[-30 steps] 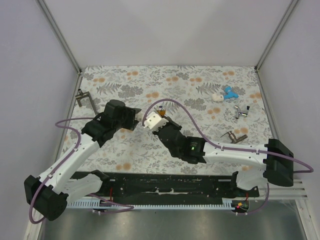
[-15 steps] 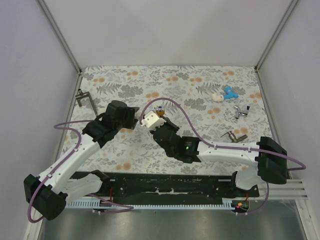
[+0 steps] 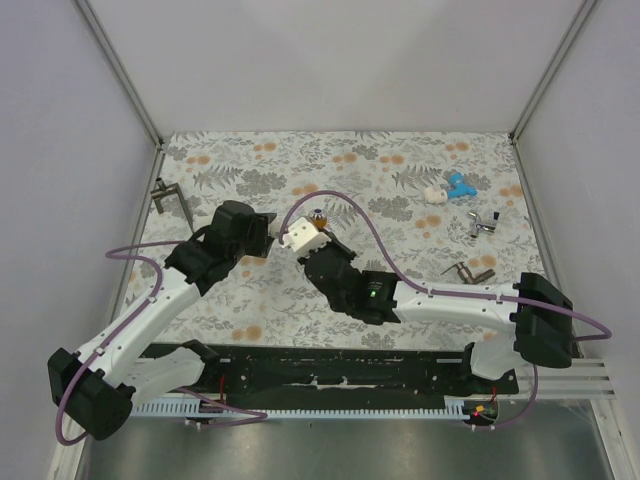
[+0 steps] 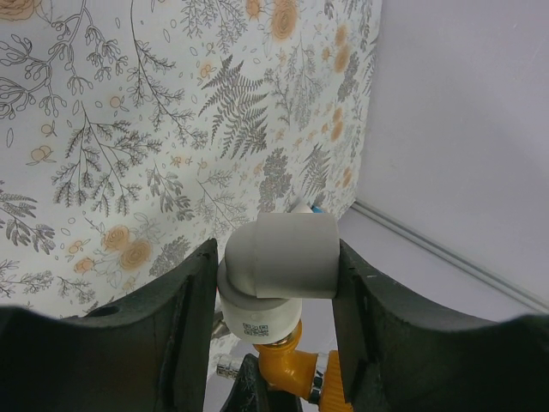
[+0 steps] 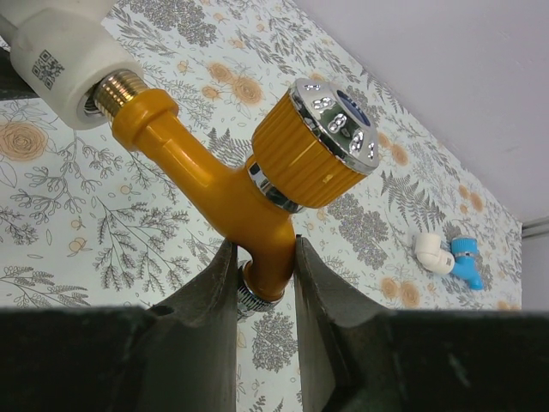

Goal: Install the water faucets

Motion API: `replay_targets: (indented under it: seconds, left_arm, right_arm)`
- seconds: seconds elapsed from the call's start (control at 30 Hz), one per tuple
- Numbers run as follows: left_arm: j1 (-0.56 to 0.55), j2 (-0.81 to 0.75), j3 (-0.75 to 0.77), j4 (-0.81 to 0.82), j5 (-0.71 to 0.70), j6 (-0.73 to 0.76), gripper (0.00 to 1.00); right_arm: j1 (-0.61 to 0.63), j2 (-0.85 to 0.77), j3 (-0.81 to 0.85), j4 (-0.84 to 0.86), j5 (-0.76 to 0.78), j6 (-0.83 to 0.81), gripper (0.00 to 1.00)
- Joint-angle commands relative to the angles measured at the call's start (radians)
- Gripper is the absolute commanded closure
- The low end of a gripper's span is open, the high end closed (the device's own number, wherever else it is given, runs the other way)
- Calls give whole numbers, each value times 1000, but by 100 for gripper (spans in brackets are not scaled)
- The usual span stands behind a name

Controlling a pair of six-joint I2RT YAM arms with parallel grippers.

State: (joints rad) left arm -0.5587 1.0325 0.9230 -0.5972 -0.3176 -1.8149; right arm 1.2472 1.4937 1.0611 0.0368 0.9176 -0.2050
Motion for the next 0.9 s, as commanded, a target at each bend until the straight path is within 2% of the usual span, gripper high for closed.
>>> replay_targets:
  seconds: [0.0,0.23,0.53,0.67,0.87]
  left_arm:
    - [-15,-2,14,13,-18,-38,98]
    - [-17,-18,30,23,-34,-40,98]
    - [-15,-17,19,28,-5,-46,98]
    - [-21,-34,-4,100,-20,-17,98]
    - [-30,-101,-104,275,-54,32,98]
  right_arm:
    - [8,16,56,63,-23,21,100]
    - [8,40,43,61,-26,38,100]
    - [8,16,40,75,-123,72,100]
    - [3,17,77,11,-164,107,100]
    - [-54,2,132,-127,-270,269,100]
